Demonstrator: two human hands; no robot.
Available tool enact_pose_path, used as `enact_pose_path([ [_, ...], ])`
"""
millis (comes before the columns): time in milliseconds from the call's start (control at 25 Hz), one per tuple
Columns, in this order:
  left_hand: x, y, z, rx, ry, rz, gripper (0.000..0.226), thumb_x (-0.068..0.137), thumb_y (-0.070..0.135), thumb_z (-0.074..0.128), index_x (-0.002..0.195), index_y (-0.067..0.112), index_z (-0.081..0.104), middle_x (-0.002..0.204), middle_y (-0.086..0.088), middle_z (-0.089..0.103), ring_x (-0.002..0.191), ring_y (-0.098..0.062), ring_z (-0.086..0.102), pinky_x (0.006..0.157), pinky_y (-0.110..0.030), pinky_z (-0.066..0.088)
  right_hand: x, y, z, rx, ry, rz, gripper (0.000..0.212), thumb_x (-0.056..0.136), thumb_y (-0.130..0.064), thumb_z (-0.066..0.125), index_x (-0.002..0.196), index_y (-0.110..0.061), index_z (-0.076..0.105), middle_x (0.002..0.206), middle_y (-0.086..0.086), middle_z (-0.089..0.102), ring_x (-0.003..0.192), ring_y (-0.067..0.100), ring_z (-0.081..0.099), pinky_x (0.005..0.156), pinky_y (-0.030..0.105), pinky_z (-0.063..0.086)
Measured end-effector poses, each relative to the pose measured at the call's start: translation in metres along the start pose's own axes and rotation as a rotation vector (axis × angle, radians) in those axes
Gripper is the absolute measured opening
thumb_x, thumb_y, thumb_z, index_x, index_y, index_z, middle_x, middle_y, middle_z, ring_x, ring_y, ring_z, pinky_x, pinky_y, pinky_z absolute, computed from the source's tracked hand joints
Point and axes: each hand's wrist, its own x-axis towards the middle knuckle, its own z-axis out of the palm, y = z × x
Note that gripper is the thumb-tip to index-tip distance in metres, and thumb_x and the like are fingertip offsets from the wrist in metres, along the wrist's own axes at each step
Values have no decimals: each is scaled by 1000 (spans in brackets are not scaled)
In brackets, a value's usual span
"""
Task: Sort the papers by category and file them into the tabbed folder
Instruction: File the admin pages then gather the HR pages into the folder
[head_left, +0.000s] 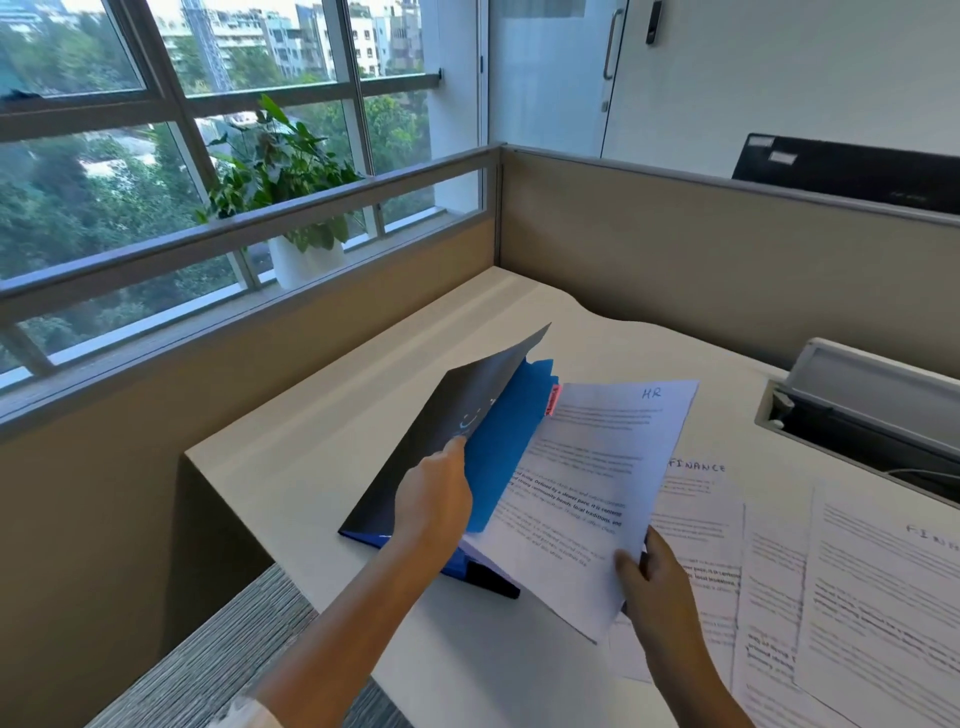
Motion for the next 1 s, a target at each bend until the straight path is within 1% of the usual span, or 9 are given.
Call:
enact_pose_path([
  [80,-6,2,-2,9,-29,0,39,93,19,45,131,19,38,116,-7,63,100,-22,65,75,-25,53,5,-3,1,-21,-49,-1,36,95,-7,41,129,-18,39,114,1,54,88,16,56,59,20,46],
  [160,-10,2,-2,12,-45,-2,40,94,18,44,133,19,36,117,-7,62,101,-22,64,76,-25,52,9,-4,4,-61,-84,-9,39,95,-8,41,133,-16,37,119,2,54,95,21,56,58,19,46],
  [240,-13,2,-3,11,-48,6,41,93,19,45,133,19,36,118,-7,62,102,-22,63,78,-26,52,11,-4,6,-86,-110,-16,37,95,-8,40,132,-16,40,123,3,54,101,23,56,65,24,48],
  [360,-19,-1,-4,3,-61,3,41,93,21,46,133,20,35,120,-6,61,104,-22,63,81,-27,52,16,-7,10,-55,-146,28,28,95,-7,39,121,-17,45,118,5,57,100,24,57,75,34,52],
  [480,-25,0,-2,-10,-72,6,39,94,20,44,132,21,36,120,-6,61,104,-23,63,80,-29,53,30,-10,22,16,-224,134,34,94,-2,38,126,-12,43,117,7,55,101,26,56,81,37,51],
  [560,-28,4,0,-20,-78,6,37,94,18,42,131,22,37,119,-5,62,103,-23,62,79,-30,53,42,-9,37,12,-275,178,36,93,-2,39,128,-8,42,122,11,55,103,28,56,82,40,51],
  [720,-30,7,6,-26,-73,-5,40,94,16,41,134,22,36,118,-5,62,103,-21,62,81,-28,51,57,-1,66,16,-235,174,32,96,-20,42,126,-7,43,122,15,56,106,31,57,87,45,52],
  [920,-30,6,7,-33,-70,-8,41,96,15,39,136,21,34,118,-6,62,104,-21,63,81,-27,52,63,9,79,134,-214,291,25,97,-11,38,118,-2,47,113,17,59,103,33,59,82,43,54],
  [1000,-31,6,7,-68,-62,-19,42,96,13,38,137,21,34,115,-6,64,101,-21,63,79,-27,51,60,6,85,309,-258,389,22,97,-9,37,110,0,53,101,17,64,91,29,64,66,34,59],
])
